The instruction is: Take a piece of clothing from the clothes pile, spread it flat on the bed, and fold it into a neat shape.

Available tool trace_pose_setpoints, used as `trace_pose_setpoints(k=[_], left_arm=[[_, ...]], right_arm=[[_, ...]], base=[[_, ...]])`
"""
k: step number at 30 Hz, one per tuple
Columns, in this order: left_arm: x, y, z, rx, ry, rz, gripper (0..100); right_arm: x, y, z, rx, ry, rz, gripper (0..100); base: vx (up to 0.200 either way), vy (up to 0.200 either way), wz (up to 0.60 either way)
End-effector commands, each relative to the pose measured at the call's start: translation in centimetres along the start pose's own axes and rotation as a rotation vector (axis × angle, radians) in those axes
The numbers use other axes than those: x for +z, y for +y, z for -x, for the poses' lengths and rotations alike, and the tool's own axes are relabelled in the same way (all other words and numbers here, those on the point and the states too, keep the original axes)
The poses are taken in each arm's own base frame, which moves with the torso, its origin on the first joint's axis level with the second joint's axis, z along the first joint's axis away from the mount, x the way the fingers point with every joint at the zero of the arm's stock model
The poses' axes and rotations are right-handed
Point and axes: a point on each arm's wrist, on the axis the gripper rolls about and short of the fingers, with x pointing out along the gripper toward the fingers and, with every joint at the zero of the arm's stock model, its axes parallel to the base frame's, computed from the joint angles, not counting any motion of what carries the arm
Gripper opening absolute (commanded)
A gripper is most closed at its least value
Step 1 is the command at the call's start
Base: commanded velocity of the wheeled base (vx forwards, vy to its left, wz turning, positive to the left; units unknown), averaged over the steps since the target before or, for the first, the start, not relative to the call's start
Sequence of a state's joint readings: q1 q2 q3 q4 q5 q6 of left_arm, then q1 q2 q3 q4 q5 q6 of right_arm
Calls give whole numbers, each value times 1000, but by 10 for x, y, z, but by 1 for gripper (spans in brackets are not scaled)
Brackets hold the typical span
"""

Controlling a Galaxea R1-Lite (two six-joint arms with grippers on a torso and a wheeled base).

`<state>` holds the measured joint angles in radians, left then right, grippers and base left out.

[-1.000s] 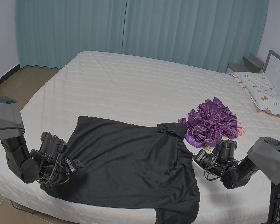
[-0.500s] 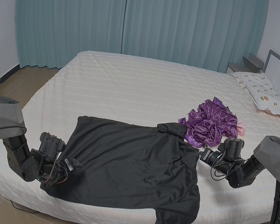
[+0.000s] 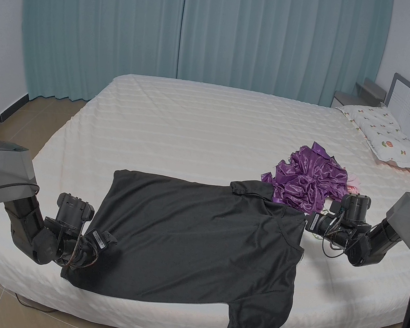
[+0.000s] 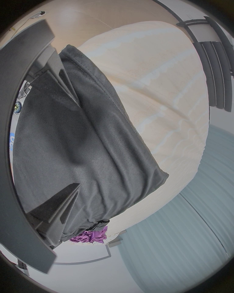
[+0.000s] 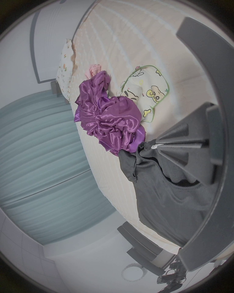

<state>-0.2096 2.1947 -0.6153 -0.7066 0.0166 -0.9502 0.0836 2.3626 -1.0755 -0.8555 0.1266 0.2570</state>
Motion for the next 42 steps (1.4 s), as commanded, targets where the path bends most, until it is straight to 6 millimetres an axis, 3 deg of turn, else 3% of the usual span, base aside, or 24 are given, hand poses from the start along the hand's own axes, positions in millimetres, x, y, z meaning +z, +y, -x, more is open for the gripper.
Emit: trace_pose_setpoints(k=[1, 2, 3, 6, 8, 17, 25, 26, 30, 35, 38, 42], left_arm=[[0, 1, -2, 5, 1, -2, 100], [0, 1, -2, 4, 2, -2, 100], [0, 1, -2, 6, 0, 0, 100], [2, 2, -2, 8, -5, 4, 100], [3, 3, -2, 9, -6, 6, 100], [6, 4, -1, 10, -13, 12, 100], [7, 4, -2, 9, -15, 15, 100], [7, 4, -2, 9, -15, 15, 100], [8, 4, -2, 8, -18, 18, 100], [10, 5, -2, 8, -21, 22, 100], [10, 4, -2, 7, -23, 24, 100], [13, 5, -2, 8, -31, 31, 100]], right_arm=[[-17, 3, -9, 5, 45, 17, 0], [-19, 3, -11, 4, 49, 16, 0], [-26, 0, -15, -8, 66, 20, 100], [-46, -6, -27, -31, 100, 23, 100], [-49, -3, -30, -27, 97, 10, 100], [-35, -8, -35, -32, 50, -281, 100], [-37, -10, -52, -37, 54, -405, 100], [-37, -10, -52, -37, 54, -405, 0], [-41, -10, -58, -43, 73, -425, 0], [-33, -12, -58, -41, 43, -458, 0], [-14, -14, -52, -34, -11, -488, 0], [-3, -15, -48, -29, -38, -495, 0]], base=[[0, 0, 0], [0, 0, 0], [0, 0, 0], [0, 0, 0], [0, 0, 0], [0, 0, 0], [0, 0, 0], [0, 0, 0], [0, 0, 0], [0, 0, 0], [0, 0, 0], [0, 0, 0]])
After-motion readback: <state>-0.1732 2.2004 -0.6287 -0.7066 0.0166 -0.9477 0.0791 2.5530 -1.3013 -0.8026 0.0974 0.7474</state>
